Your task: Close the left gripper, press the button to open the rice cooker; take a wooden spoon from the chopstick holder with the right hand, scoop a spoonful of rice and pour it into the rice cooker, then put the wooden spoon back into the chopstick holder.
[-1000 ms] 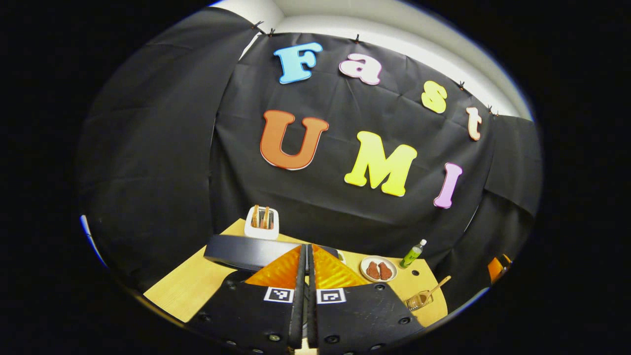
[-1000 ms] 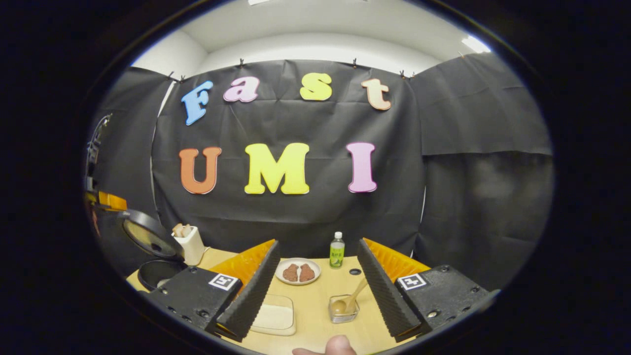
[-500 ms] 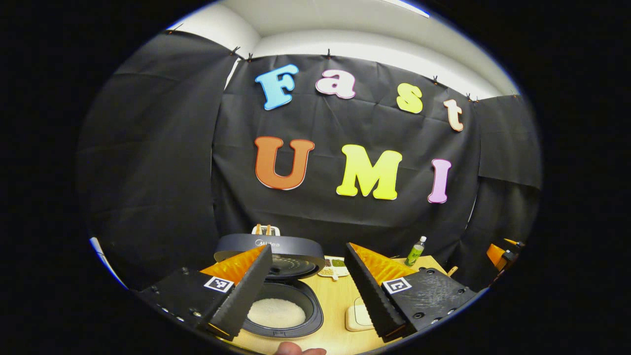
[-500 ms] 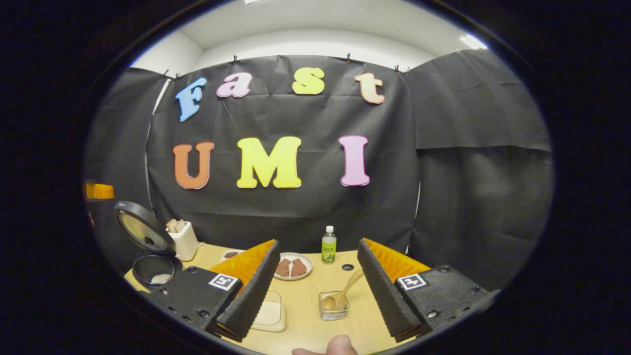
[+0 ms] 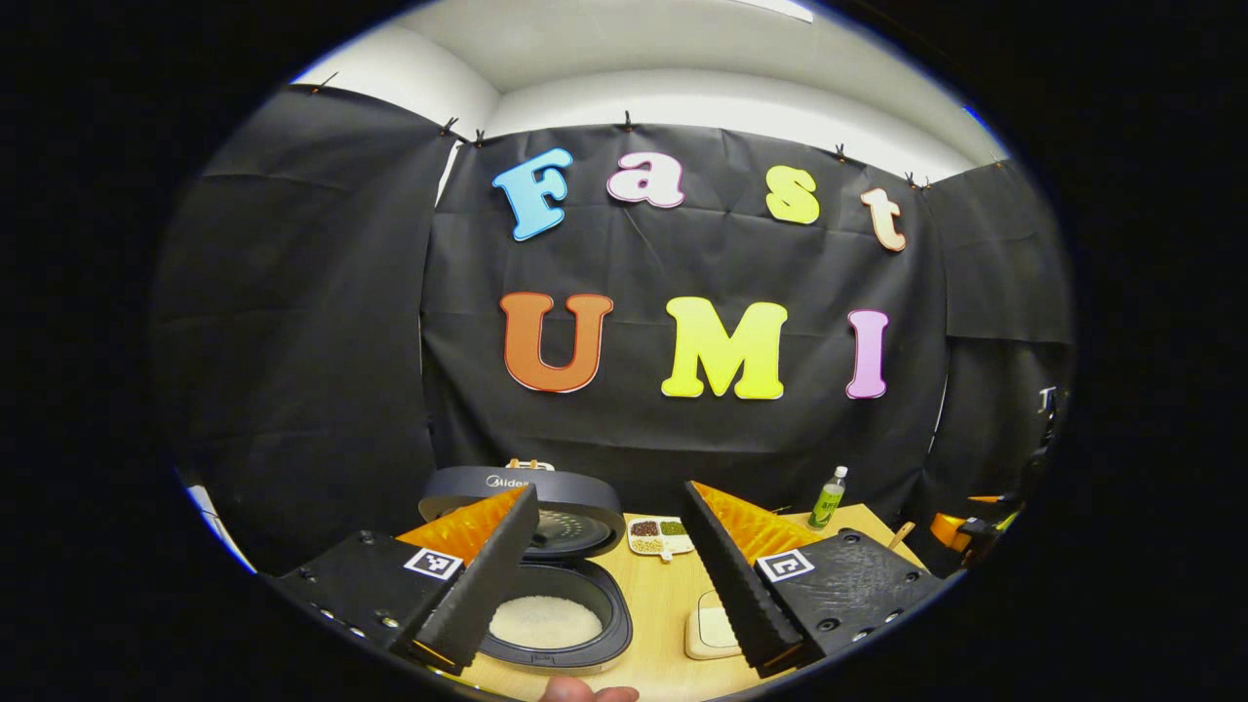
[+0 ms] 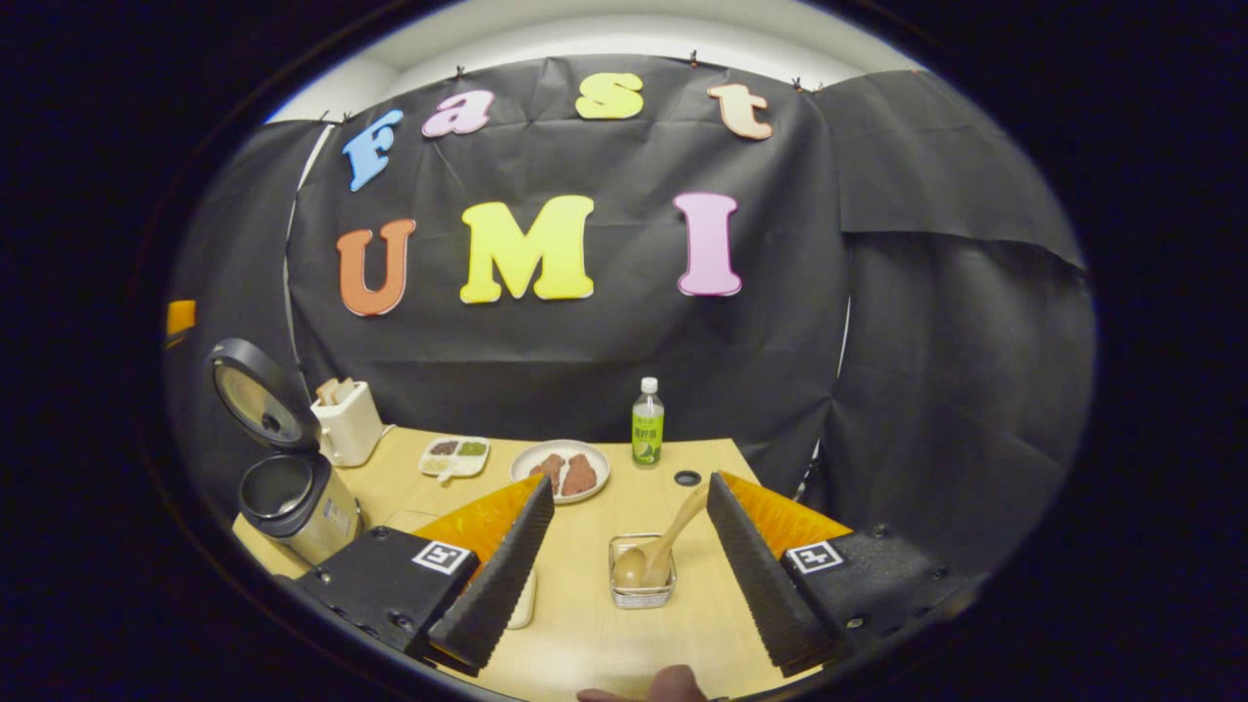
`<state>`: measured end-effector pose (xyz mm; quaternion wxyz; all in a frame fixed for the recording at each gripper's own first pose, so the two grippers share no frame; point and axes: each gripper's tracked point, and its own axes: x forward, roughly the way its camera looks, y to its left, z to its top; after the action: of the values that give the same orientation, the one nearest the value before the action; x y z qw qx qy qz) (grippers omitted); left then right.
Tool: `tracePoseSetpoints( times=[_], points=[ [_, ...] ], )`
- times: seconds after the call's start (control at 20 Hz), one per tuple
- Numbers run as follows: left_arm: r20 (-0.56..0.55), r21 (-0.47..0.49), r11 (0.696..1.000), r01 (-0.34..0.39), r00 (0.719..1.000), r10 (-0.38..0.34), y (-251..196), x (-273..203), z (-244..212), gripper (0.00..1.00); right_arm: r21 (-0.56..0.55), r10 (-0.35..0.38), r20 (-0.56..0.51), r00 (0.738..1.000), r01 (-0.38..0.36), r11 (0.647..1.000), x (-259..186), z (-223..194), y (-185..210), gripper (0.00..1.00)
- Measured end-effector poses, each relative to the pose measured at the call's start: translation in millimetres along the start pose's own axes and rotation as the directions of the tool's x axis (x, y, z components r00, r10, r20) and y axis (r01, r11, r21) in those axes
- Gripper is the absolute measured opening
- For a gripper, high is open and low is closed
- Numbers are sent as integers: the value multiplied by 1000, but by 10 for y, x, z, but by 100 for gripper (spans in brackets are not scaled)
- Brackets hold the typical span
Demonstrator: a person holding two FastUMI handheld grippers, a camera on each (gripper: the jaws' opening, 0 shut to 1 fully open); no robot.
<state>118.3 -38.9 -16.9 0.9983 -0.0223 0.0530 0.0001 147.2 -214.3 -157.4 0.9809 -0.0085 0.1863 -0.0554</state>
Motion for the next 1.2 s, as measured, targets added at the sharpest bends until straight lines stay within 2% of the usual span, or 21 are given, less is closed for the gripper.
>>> tracePoseSetpoints(
  times=[0.3,0.4,0.45,0.5,0.55,0.65,0.7,0.75,0.8,0.85,0.9,0.95,1.05,1.1,1.15,1.2],
  points=[
    [5,14,999,-52,999,52,-42,217,-2,95,93,8,-159,987,7,996,811,-576,-328,100],
    [26,21,998,-65,998,64,-100,326,32,95,123,35,-209,977,-9,992,1077,-754,-353,98],
    [35,19,997,-69,997,68,-137,395,48,95,136,45,-238,970,-13,991,1200,-846,-372,94],
    [39,15,997,-75,996,74,-171,456,51,94,149,51,-263,964,-12,989,1302,-923,-405,99],
    [40,11,997,-82,996,82,-198,524,56,94,159,53,-288,956,-7,987,1391,-1013,-434,98],
    [39,6,994,-105,994,105,-229,646,41,95,176,65,-316,946,-9,984,1571,-1130,-489,96],
    [40,7,993,-118,992,118,-252,696,33,95,178,73,-328,942,-15,984,1641,-1165,-514,88],
    [41,12,991,-135,990,135,-243,721,30,94,185,86,-334,939,-24,982,1698,-1195,-524,93],
    [41,17,988,-151,988,150,-239,752,19,95,194,98,-339,936,-33,981,1770,-1203,-533,92],
    [33,22,986,-162,986,162,-239,766,-8,94,200,113,-343,933,-45,979,1821,-1221,-524,79],
    [22,27,984,-175,984,174,-227,779,-38,95,204,121,-347,930,-51,978,1856,-1235,-532,84],
    [14,33,983,-183,983,182,-232,770,-73,95,212,133,-347,928,-60,975,1898,-1227,-528,78],
    [4,46,981,-188,982,188,-234,769,-93,95,210,141,-349,926,-69,975,1933,-1219,-514,58],
    [1,47,982,-186,983,186,-241,759,-84,95,206,142,-348,927,-72,976,1929,-1210,-500,53],
    [5,44,982,-186,983,185,-242,750,-60,95,206,144,-346,927,-74,976,1912,-1184,-493,43],
    [3,40,982,-183,983,183,-240,751,-51,95,204,135,-343,929,-67,977,1891,-1156,-502,38]
  ],
)
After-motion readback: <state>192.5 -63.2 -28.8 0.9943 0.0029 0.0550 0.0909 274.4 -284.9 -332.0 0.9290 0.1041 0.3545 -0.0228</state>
